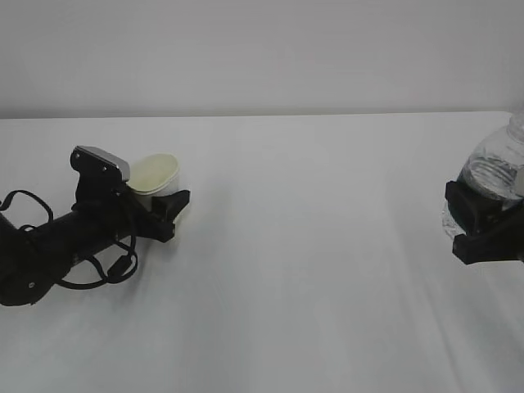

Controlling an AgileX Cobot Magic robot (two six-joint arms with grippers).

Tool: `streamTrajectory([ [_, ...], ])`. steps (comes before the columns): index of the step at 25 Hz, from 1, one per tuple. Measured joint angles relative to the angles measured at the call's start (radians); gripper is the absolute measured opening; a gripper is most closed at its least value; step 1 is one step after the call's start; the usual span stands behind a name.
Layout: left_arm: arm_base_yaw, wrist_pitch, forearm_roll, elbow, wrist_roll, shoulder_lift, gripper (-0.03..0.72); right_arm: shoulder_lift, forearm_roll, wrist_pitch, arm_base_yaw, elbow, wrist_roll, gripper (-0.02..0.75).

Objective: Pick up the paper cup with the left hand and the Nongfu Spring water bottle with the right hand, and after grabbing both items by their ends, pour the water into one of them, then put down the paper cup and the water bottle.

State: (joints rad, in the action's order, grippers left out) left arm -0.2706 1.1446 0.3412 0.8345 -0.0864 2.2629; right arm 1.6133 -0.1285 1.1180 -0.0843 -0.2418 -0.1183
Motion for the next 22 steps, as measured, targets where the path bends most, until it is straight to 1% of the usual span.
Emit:
streamTrajectory([
  [2, 0.0, 0.0, 0.04, -0.014, -0.038, -0.023, 0.482, 0.0, 0.0, 0.0, 0.0, 0.0, 0.0, 0.404],
  [5, 0.0, 0.0, 0.12, -0.024, -0.131, -0.057, 0.482, 0.0, 0.0, 0.0, 0.0, 0.0, 0.0, 0.404],
  [9, 0.0, 0.0, 0.255, -0.024, -0.259, -0.103, 0.482, 0.0, -0.019, 0.0, 0.0, 0.0, 0.0, 0.404],
  [13, 0.0, 0.0, 0.399, -0.024, -0.295, -0.149, 0.482, 0.0, -0.027, 0.0, 0.0, 0.0, 0.0, 0.403],
  [19, 0.0, 0.0, 0.531, -0.025, -0.362, -0.182, 0.481, 0.0, -0.031, 0.0, 0.0, 0.0, 0.014, 0.403],
  [22, -0.009, 0.0, 0.59, -0.026, -0.374, -0.185, 0.481, 0.0, -0.064, 0.0, 0.0, 0.0, 0.017, 0.404],
])
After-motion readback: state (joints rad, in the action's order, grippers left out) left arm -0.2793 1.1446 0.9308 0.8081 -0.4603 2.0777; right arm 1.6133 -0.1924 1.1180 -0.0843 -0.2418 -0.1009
